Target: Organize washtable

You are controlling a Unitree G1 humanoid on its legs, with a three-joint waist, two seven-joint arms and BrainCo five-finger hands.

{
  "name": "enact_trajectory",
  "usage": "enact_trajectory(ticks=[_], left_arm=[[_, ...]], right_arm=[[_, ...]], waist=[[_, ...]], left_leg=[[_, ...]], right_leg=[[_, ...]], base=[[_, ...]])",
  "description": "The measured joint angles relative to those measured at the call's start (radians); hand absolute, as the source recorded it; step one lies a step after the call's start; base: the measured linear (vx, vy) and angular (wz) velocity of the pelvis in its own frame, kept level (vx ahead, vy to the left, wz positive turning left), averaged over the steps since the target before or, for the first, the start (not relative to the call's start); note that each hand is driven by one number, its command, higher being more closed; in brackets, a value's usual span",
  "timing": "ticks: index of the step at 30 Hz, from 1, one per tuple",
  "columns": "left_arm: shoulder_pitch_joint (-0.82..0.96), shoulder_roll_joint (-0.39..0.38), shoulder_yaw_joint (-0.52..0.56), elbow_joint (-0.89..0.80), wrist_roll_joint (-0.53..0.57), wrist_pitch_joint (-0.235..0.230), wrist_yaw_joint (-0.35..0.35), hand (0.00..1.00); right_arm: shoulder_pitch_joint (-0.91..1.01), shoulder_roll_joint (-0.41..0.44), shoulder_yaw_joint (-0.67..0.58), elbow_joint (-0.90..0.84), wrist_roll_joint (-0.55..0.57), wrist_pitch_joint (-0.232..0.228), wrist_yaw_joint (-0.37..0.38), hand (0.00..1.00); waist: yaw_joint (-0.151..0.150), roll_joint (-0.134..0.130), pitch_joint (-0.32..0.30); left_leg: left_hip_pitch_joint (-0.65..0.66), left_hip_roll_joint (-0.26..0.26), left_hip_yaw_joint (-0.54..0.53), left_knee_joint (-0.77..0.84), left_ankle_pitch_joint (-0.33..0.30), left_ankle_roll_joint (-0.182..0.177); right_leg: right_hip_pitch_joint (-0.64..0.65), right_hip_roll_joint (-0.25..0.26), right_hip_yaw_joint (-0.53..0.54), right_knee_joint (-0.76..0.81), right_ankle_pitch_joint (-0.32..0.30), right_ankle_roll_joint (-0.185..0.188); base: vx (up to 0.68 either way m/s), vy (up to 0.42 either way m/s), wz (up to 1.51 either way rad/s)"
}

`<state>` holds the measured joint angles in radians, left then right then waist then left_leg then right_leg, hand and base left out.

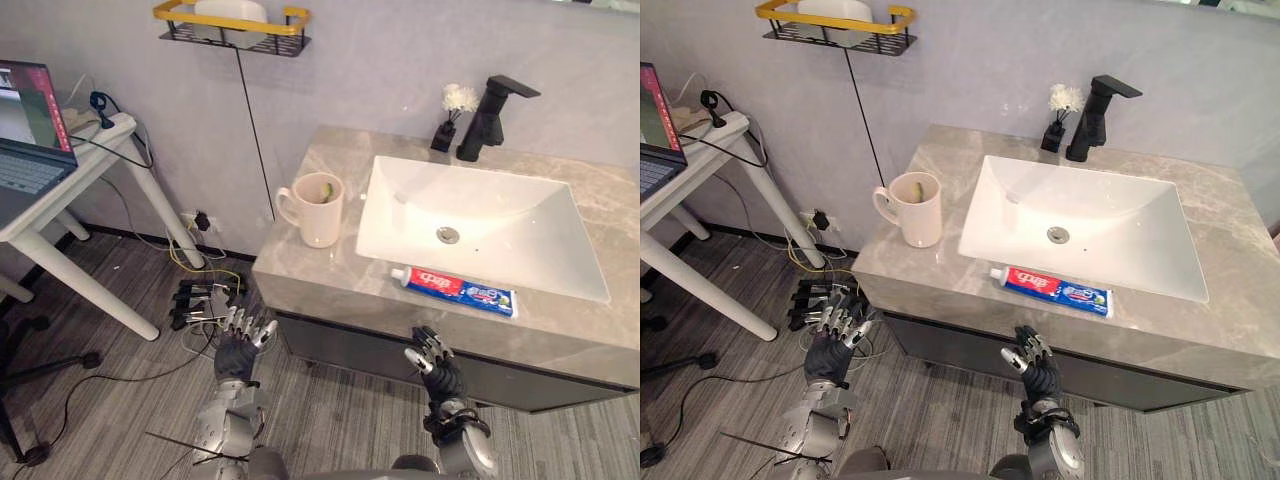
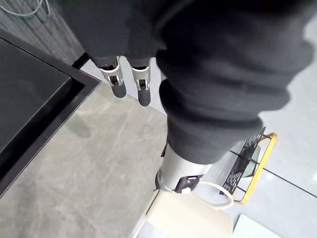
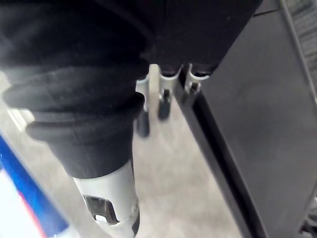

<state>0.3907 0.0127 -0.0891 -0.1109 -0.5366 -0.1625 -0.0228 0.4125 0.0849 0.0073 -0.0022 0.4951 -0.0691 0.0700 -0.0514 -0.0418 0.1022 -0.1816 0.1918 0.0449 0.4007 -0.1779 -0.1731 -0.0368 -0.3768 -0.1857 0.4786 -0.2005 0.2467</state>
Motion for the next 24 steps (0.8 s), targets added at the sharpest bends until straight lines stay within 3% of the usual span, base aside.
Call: enact_trajectory(ticks=[2,3,4,5,6,7,8,10,11,12,13,14,16,19,23,24], left_arm=[[0.005,0.01,-0.018,0.002,0.005,0.0,0.0,0.0],[0.005,0.012,-0.017,0.003,0.012,0.0,0.0,0.0],[0.006,0.008,-0.016,0.003,0.023,0.0,0.0,0.0],[0.013,-0.002,-0.014,0.003,0.04,0.0,-0.002,0.0],[0.024,-0.017,-0.009,0.002,0.043,0.0,-0.01,0.0],[0.025,-0.028,0.009,0.004,0.043,0.003,-0.021,0.0],[0.026,-0.033,0.032,0.004,0.043,0.003,-0.02,0.0],[0.03,-0.034,0.054,0.003,0.042,0.003,-0.021,0.0],[0.031,-0.034,0.058,0.003,0.042,0.003,-0.022,0.0],[0.033,-0.041,0.063,0.005,0.041,0.005,-0.022,0.0],[0.04,-0.046,0.062,0.006,0.041,0.007,-0.022,0.0],[0.04,-0.049,0.062,0.008,0.041,0.007,-0.023,0.0],[0.031,-0.079,0.061,0.036,0.032,0.012,-0.032,0.0],[0.045,-0.085,0.061,0.04,0.003,0.024,-0.041,0.0],[0.076,-0.087,0.052,0.042,0.001,0.03,-0.042,0.0],[0.098,-0.104,0.052,0.087,-0.001,0.049,-0.061,0.0]], right_arm=[[0.018,0.005,-0.006,-0.024,-0.007,-0.006,-0.002,0.0],[0.013,0.005,-0.002,-0.021,-0.014,-0.009,-0.004,0.0],[0.009,0.005,-0.003,-0.021,-0.015,-0.011,-0.004,0.0],[0.005,0.003,0.0,-0.016,-0.016,-0.016,-0.004,0.0],[0.005,0.002,0.007,-0.006,-0.015,-0.019,-0.004,0.0],[0.005,-0.006,0.022,0.009,-0.014,-0.019,-0.002,0.0],[0.006,-0.007,0.047,0.03,-0.012,-0.015,-0.001,0.0],[-0.003,-0.016,0.08,0.034,-0.012,-0.011,0.006,0.0],[-0.01,-0.017,0.087,0.036,-0.012,-0.011,0.009,0.0],[-0.033,-0.021,0.091,0.053,-0.015,-0.011,0.021,0.0],[-0.056,-0.024,0.09,0.074,-0.015,-0.011,0.021,0.0],[-0.068,-0.025,0.089,0.079,-0.015,-0.011,0.02,0.0],[-0.11,-0.059,0.081,0.114,-0.016,-0.01,0.015,0.0],[-0.106,-0.058,0.074,0.116,-0.026,-0.008,0.01,0.0],[-0.089,-0.054,0.065,0.114,-0.035,-0.008,-0.005,0.0],[-0.012,-0.014,0.068,0.055,-0.036,0.008,-0.005,0.0]], waist=[[-0.002,-0.006,0.003],[0.013,-0.007,0.004],[0.016,-0.01,0.002],[0.013,0.003,0.014],[0.01,0.024,0.024],[0.007,0.028,0.043],[0.011,0.03,0.048],[0.012,0.029,0.047],[0.013,0.028,0.047],[0.015,0.017,0.044],[0.021,0.012,0.039],[0.023,0.016,0.038],[0.036,0.051,0.044],[0.041,0.037,0.046],[0.055,0.029,0.044],[0.069,0.04,0.005]], left_leg=[[0.018,-0.02,0.044,-0.021,-0.008,0.017],[0.025,-0.034,0.092,-0.049,-0.002,0.033],[0.03,-0.039,0.115,-0.065,0.0,0.043],[0.047,-0.055,0.151,-0.098,0.011,0.071],[0.061,-0.056,0.181,-0.128,0.021,0.106],[0.08,-0.06,0.21,-0.141,0.027,0.133],[0.092,-0.06,0.229,-0.139,0.024,0.141],[0.09,-0.062,0.244,-0.137,0.023,0.147],[0.088,-0.063,0.249,-0.138,0.024,0.148],[0.088,-0.073,0.259,-0.149,0.028,0.145],[0.077,-0.08,0.267,-0.156,0.033,0.136],[0.063,-0.08,0.268,-0.156,0.034,0.131],[0.035,-0.061,0.265,-0.173,0.065,0.121],[0.058,-0.05,0.255,-0.197,0.084,0.105],[0.139,-0.049,0.256,-0.249,0.085,0.103],[0.246,-0.052,0.262,-0.323,0.072,0.085]], right_leg=[[-0.012,-0.022,0.004,-0.034,0.076,-0.02],[-0.048,-0.036,-0.008,-0.042,0.128,-0.09],[-0.062,-0.046,-0.03,-0.05,0.158,-0.131],[-0.071,-0.059,-0.085,-0.091,0.239,-0.17],[-0.074,-0.061,-0.103,-0.122,0.271,-0.173],[-0.089,-0.048,-0.102,-0.023,0.227,-0.152],[-0.094,-0.012,-0.105,0.081,0.143,-0.151],[-0.079,0.039,-0.148,0.143,0.032,-0.159],[-0.064,0.052,-0.17,0.133,0.006,-0.165],[-0.009,0.075,-0.235,0.016,-0.033,-0.182],[0.037,0.101,-0.244,-0.116,-0.047,-0.159],[0.045,0.114,-0.246,-0.17,-0.048,-0.145],[0.053,0.169,-0.242,-0.281,0.018,-0.135],[0.104,0.205,-0.249,-0.355,0.047,-0.145],[0.145,0.208,-0.218,-0.322,0.048,-0.146],[0.138,0.213,-0.141,-0.447,0.129,-0.144]], base=[[-0.09,0.3,-0.54],[-0.11,0.214,-0.67],[-0.17,0.29,-0.87],[-0.17,0.298,-0.75],[-0.16,0.324,-0.82],[-0.12,0.244,-0.74],[-0.07,0.149,-0.56],[-0.03,0.058,-0.32],[-0.04,0.004,-0.27],[-0.03,-0.034,-0.26],[-0.02,-0.056,-0.24],[-0.01,-0.083,-0.14],[0.01,-0.059,-0.12],[0.12,-0.075,0.06],[0.1,-0.002,0.05],[0.0,0.0,0.0]])
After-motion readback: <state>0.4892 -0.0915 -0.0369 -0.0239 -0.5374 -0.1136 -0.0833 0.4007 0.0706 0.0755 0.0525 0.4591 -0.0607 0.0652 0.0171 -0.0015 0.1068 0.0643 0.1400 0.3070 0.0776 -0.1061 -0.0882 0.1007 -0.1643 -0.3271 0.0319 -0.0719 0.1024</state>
